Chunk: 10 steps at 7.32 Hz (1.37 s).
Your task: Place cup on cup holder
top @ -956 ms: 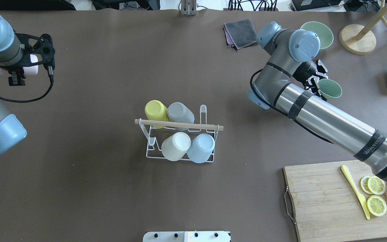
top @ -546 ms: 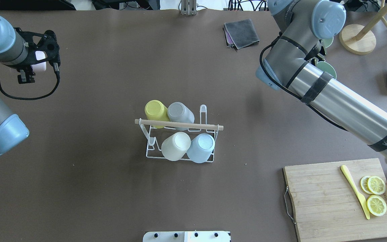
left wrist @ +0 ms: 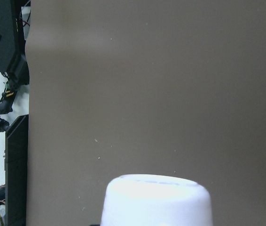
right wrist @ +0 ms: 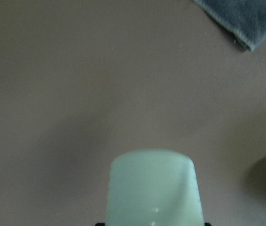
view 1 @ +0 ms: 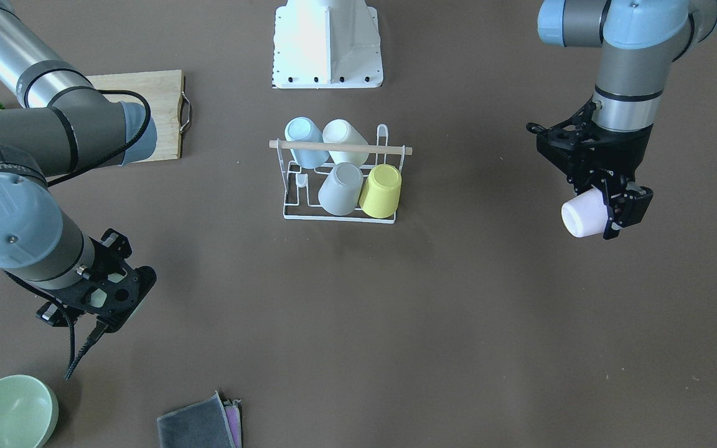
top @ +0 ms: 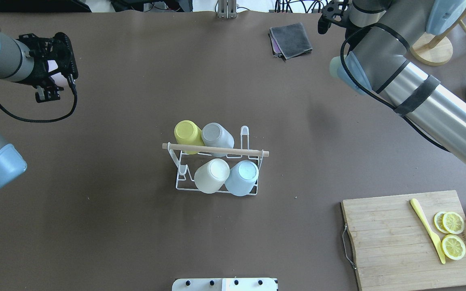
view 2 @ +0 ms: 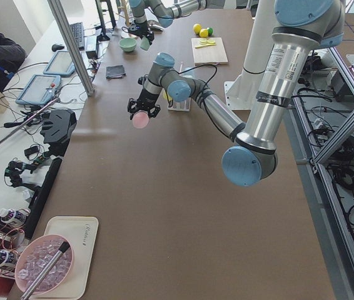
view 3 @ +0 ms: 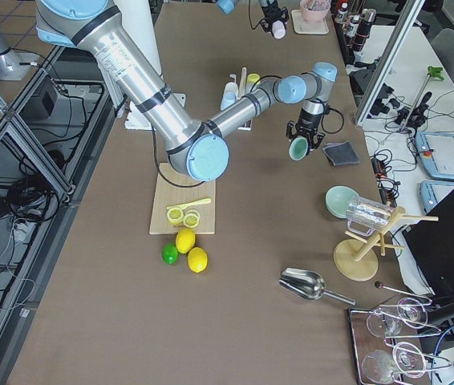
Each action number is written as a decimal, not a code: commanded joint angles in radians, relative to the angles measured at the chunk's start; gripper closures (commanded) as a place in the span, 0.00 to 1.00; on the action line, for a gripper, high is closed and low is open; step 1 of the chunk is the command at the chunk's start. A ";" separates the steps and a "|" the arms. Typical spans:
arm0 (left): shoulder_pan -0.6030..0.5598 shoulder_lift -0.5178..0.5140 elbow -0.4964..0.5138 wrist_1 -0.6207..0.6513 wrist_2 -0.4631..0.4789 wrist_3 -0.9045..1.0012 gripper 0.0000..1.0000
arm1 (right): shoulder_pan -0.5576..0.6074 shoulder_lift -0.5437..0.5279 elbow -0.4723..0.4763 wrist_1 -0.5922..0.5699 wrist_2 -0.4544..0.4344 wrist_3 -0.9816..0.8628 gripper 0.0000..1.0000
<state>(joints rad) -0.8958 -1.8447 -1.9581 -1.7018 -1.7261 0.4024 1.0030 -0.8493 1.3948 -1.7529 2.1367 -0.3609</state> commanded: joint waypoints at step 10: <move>0.139 0.317 -0.081 -1.282 -0.109 -0.503 0.59 | -0.107 -0.119 -0.036 1.368 -0.027 0.672 0.77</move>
<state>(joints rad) -0.7825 -1.5404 -2.0402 -2.8529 -1.8360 -0.0579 0.9233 -0.9719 1.3745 -0.4832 2.1340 0.3062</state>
